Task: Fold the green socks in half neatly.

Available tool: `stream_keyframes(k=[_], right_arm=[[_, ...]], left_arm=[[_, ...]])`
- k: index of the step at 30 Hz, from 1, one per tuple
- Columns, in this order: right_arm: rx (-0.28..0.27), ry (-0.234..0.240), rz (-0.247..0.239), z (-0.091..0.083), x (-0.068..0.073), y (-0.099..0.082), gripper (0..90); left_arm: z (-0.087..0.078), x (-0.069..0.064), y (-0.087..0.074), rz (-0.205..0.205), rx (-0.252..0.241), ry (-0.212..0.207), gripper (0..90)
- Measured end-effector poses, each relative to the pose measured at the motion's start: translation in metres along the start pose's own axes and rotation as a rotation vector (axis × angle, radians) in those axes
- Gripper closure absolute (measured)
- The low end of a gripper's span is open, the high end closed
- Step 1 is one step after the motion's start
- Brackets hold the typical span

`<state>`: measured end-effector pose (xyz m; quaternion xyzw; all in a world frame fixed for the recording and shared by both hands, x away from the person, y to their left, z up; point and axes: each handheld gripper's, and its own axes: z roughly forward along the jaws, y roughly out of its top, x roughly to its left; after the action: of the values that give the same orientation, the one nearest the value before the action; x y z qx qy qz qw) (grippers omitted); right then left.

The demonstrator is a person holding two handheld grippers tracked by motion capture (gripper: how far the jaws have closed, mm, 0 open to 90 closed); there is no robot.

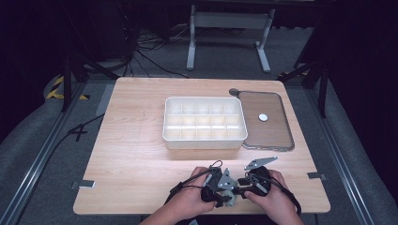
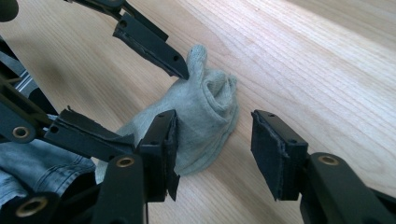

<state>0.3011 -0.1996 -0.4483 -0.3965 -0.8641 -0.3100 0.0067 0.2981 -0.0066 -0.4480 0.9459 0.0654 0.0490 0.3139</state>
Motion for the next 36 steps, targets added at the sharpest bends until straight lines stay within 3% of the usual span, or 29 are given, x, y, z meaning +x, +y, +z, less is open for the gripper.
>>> stream_keyframes(k=[7, 10, 15, 19, 21, 26, 30, 34, 36], right_arm=[[0.001, 0.041, 0.015, 0.005, -0.003, 0.001, 49.5], [-0.010, 0.082, 0.028, 0.011, -0.005, 0.001, 49.4], [0.010, 0.116, 0.051, 0.015, -0.008, 0.004, 49.2], [0.012, 0.138, 0.067, 0.016, -0.011, 0.004, 49.9], [0.009, 0.149, 0.070, 0.017, -0.011, 0.003, 52.6], [0.004, 0.216, 0.133, 0.018, -0.015, 0.001, 65.5], [0.011, 0.195, 0.094, 0.015, -0.010, 0.005, 71.3], [0.015, 0.177, 0.064, 0.011, -0.006, 0.007, 73.0], [0.008, 0.145, 0.036, 0.007, -0.004, 0.009, 73.3]], left_arm=[[0.000, 0.002, -0.006, -0.028, 0.025, -0.004, 43.4], [-0.001, 0.001, -0.009, -0.039, 0.048, 0.005, 43.4], [-0.003, -0.003, -0.009, -0.010, 0.058, 0.042, 43.6], [-0.004, -0.003, -0.010, -0.019, 0.052, 0.045, 43.5], [-0.003, -0.003, -0.009, -0.021, 0.056, 0.048, 43.1], [-0.003, -0.003, -0.009, -0.023, 0.054, 0.048, 43.0], [-0.006, -0.002, -0.011, -0.030, 0.043, 0.031, 42.5], [-0.013, 0.001, -0.013, -0.056, -0.004, 0.014, 41.1], [-0.017, 0.003, -0.014, -0.071, -0.031, 0.015, 40.0]])
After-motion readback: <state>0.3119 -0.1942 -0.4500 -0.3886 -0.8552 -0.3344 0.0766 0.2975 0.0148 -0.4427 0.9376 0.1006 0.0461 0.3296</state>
